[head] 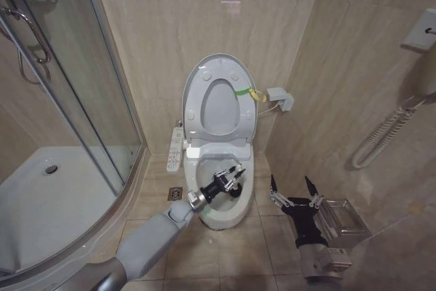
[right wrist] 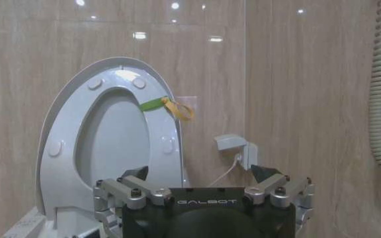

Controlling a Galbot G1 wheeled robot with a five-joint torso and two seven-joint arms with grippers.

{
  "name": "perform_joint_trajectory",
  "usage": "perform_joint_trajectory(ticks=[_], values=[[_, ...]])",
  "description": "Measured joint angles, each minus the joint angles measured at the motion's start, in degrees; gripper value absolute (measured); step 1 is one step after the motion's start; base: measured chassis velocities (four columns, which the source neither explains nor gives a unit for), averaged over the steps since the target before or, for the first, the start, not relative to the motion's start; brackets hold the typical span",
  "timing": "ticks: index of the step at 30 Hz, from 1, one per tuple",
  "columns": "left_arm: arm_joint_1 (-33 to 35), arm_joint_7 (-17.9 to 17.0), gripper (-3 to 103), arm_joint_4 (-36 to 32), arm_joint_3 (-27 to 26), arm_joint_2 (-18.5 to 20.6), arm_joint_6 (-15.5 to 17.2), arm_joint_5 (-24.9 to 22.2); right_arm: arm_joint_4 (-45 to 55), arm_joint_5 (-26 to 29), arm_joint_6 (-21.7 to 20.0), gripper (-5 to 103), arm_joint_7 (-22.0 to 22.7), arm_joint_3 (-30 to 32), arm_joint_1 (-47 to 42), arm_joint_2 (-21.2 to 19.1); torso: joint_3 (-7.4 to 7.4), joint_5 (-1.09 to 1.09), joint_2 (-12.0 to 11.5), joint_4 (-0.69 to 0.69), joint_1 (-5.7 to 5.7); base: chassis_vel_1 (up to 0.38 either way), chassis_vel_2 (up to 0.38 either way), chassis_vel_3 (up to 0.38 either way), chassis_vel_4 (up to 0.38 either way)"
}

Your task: Open the toilet lid, clean the toilet bowl with a toilet brush, close the toilet lid, and flush.

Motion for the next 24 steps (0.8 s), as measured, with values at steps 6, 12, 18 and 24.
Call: perform_joint_trajectory(ticks=[6, 12, 18, 24], values=[[-0.3, 1.2, 22, 7.7, -0.2, -1.5, -1.5, 0.1, 0.0, 0.0, 0.0, 100, 0.0, 0.0, 0.0, 0.0, 0.00, -0.01, 0.0, 0.01, 0.00, 0.000, 0.000, 0.000, 0.000], [-1.3, 2.9, 22, 12.4, -1.3, -1.4, -2.7, 0.2, 0.0, 0.0, 0.0, 100, 0.0, 0.0, 0.0, 0.0, 0.00, -0.01, 0.0, 0.01, 0.00, 0.000, 0.000, 0.000, 0.000], [-1.2, 2.4, 22, 6.8, -1.5, -0.2, -2.6, 0.2, 0.0, 0.0, 0.0, 100, 0.0, 0.0, 0.0, 0.0, 0.00, 0.00, 0.0, 0.00, 0.00, 0.000, 0.000, 0.000, 0.000], [-0.9, 1.3, 22, 3.8, -1.0, -0.3, -2.0, 0.9, 0.0, 0.0, 0.0, 100, 0.0, 0.0, 0.0, 0.0, 0.00, -0.01, 0.0, -0.02, 0.00, 0.000, 0.000, 0.000, 0.000]])
